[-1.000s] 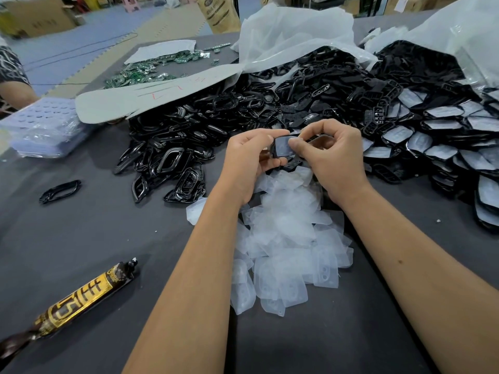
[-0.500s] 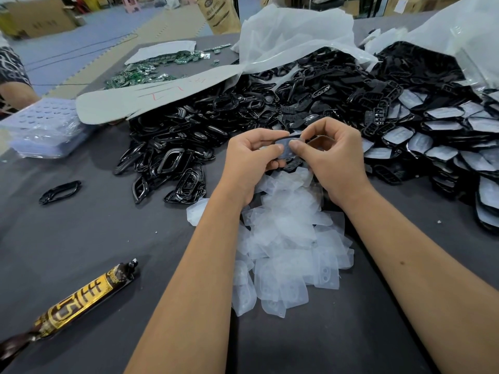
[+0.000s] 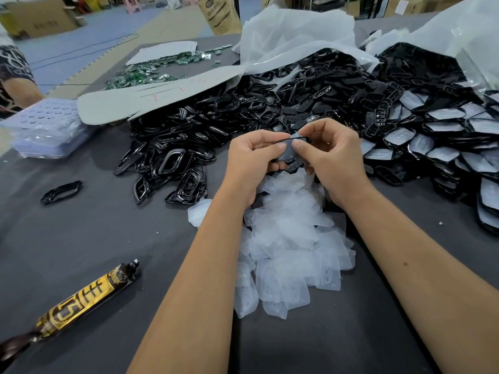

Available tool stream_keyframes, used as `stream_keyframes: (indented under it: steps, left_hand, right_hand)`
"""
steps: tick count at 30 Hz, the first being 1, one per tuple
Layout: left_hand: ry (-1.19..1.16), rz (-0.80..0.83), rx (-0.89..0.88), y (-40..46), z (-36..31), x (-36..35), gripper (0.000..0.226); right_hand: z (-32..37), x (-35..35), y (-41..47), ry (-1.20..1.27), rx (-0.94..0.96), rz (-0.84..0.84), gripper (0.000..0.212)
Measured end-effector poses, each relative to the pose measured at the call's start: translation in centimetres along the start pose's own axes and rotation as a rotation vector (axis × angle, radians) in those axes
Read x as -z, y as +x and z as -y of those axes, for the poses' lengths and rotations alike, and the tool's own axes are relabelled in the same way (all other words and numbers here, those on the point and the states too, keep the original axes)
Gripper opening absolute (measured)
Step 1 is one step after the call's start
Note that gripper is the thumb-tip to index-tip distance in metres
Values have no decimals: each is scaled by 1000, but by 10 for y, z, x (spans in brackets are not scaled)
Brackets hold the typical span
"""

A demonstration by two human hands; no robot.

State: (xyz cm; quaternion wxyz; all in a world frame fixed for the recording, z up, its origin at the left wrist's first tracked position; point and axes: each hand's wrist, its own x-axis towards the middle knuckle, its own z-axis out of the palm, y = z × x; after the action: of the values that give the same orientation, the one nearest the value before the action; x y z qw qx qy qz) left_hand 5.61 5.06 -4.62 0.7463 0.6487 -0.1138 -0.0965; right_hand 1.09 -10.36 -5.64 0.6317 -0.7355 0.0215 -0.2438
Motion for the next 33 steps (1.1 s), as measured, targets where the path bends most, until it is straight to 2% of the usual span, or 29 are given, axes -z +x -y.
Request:
stream_keyframes:
  steps: [3, 11, 16, 25, 33]
  left_hand:
    - [2, 16, -11, 0, 0, 1, 13]
    - [21, 30, -23, 1, 2, 3, 17]
    - [12, 24, -27, 2, 2, 3, 17]
    - [-7, 19, -11, 3, 3, 6, 17]
    - [36, 31, -67, 2, 5, 7, 19]
  right_hand:
    - [2, 0, -1, 24, -31, 26, 9]
    - [5, 0, 0, 70, -99, -6, 16]
    - [5, 0, 0, 88, -82, 4, 8]
    - [6, 0, -1, 66, -71, 37, 14]
    - [7, 2, -1, 128, -96, 53, 14]
